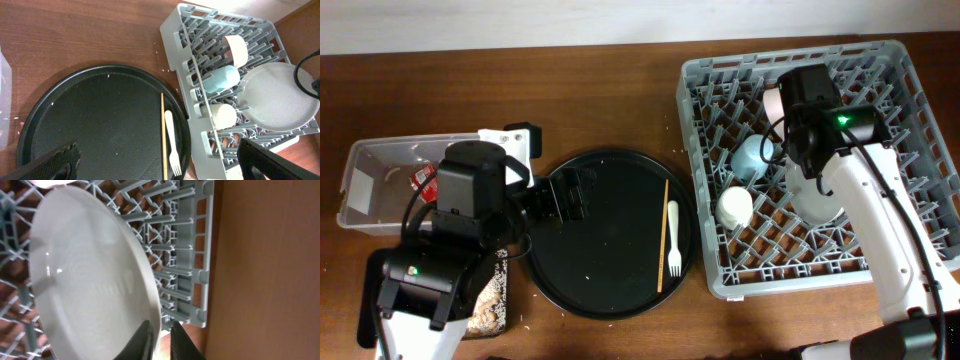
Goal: Sort waste into correct bins and load items into the dishwasher rack
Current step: 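Lower the plate upright into a rack slot and open the right gripper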
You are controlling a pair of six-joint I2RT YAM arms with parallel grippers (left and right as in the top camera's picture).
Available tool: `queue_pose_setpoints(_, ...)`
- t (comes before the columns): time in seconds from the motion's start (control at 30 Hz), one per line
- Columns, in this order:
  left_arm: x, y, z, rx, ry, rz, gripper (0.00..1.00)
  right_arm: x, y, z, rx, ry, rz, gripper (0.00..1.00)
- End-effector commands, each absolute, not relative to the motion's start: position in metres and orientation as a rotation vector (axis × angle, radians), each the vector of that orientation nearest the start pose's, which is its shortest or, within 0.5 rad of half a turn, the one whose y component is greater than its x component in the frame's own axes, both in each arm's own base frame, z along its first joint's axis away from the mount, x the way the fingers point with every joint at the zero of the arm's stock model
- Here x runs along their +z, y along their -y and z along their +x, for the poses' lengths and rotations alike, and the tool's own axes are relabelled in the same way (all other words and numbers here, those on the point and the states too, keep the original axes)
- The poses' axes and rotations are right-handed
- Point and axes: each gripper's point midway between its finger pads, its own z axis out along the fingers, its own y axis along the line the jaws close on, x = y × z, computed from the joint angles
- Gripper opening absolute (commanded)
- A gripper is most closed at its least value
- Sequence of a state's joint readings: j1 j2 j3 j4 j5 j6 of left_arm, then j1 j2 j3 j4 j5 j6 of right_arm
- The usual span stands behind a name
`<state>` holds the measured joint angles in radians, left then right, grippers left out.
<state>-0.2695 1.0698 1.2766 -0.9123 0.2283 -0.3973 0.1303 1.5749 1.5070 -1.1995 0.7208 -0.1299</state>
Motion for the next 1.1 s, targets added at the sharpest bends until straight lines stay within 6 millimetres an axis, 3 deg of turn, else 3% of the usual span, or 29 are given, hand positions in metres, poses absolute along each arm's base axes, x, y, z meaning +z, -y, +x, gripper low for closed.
queue_pose_setpoints(0.0, 0.305, 0.117, 0.285, -0.593, -2.304, -0.020, 0.99, 0.228, 0.067, 0.346, -0.956, -2.665, -0.168, 0.35)
queue_pose_setpoints(0.03, 0.306, 0.117, 0.285, -0.593, -2.304, -0.020, 0.99, 0.227, 0.065, 0.347, -0.930, -2.667, -0.170, 0.43)
queue_pose_setpoints(0.13, 0.306, 0.117, 0.285, -0.593, -2.304, -0.020, 0.99, 0.226, 0.063, 0.348, -0.910, -2.670, -0.171, 0.45)
queue_pose_setpoints(0.3, 0.305, 0.117, 0.285, -0.593, -2.304, -0.020, 0.99, 0.234, 0.063, 0.348, -0.899, -2.640, -0.153, 0.63)
queue_pose_setpoints(0.37, 0.305, 0.117, 0.285, -0.593, -2.304, -0.020, 0.99, 0.237, 0.063, 0.348, -0.896, -2.629, -0.147, 0.65)
queue_pose_setpoints(0.43, 0.305, 0.117, 0.285, -0.593, -2.305, -0.020, 0.99, 0.238, 0.063, 0.347, -0.896, -2.627, -0.144, 0.81)
queue_pose_setpoints(0.57, 0.305, 0.117, 0.285, -0.593, -2.304, -0.020, 0.99, 0.244, 0.063, 0.348, -0.884, -2.608, -0.117, 0.81)
queue_pose_setpoints(0.63, 0.305, 0.116, 0.285, -0.593, -2.304, -0.020, 0.99, 0.272, 0.055, 0.346, -0.767, -2.540, -0.047, 0.81)
queue_pose_setpoints(0.67, 0.305, 0.117, 0.285, -0.593, -2.304, -0.020, 0.99, 0.290, 0.030, 0.342, -0.527, -2.508, -0.078, 0.85)
queue_pose_setpoints(0.7, 0.305, 0.117, 0.285, -0.593, -2.304, -0.020, 0.99, 0.294, 0.012, 0.338, -0.379, -2.505, -0.117, 0.85)
queue_pose_setpoints(0.73, 0.305, 0.117, 0.285, -0.593, -2.304, -0.020, 0.99, 0.298, -0.005, 0.331, -0.243, -2.499, -0.156, 0.84)
queue_pose_setpoints(0.77, 0.305, 0.117, 0.285, -0.593, -2.304, -0.020, 0.99, 0.299, -0.024, 0.321, -0.095, -2.508, -0.205, 0.73)
queue_pose_setpoints(0.8, 0.305, 0.116, 0.285, -0.593, -2.304, -0.020, 0.99, 0.296, -0.043, 0.309, 0.057, -2.536, -0.257, 0.47)
queue_pose_setpoints(0.83, 0.305, 0.117, 0.285, -0.593, -2.304, -0.020, 0.99, 0.291, -0.055, 0.300, 0.155, -2.569, -0.288, 0.32)
queue_pose_setpoints(0.87, 0.305, 0.116, 0.285, -0.593, -2.304, -0.020, 0.99, 0.285, -0.063, 0.294, 0.219, -2.601, -0.306, 0.23)
queue_pose_setpoints(0.9, 0.305, 0.117, 0.285, -0.593, -2.304, -0.020, 0.99, 0.279, -0.068, 0.290, 0.263, -2.628, -0.316, 0.17)
queue_pose_setpoints(1.0, 0.305, 0.117, 0.285, -0.593, -2.305, -0.020, 0.99, 0.238, -0.076, 0.279, 0.353, -2.805, -0.325, 0.10)
queue_pose_setpoints(1.07, 0.305, 0.117, 0.285, -0.593, -2.304, -0.020, 0.99, 0.219, -0.076, 0.277, 0.358, -2.878, -0.321, 0.10)
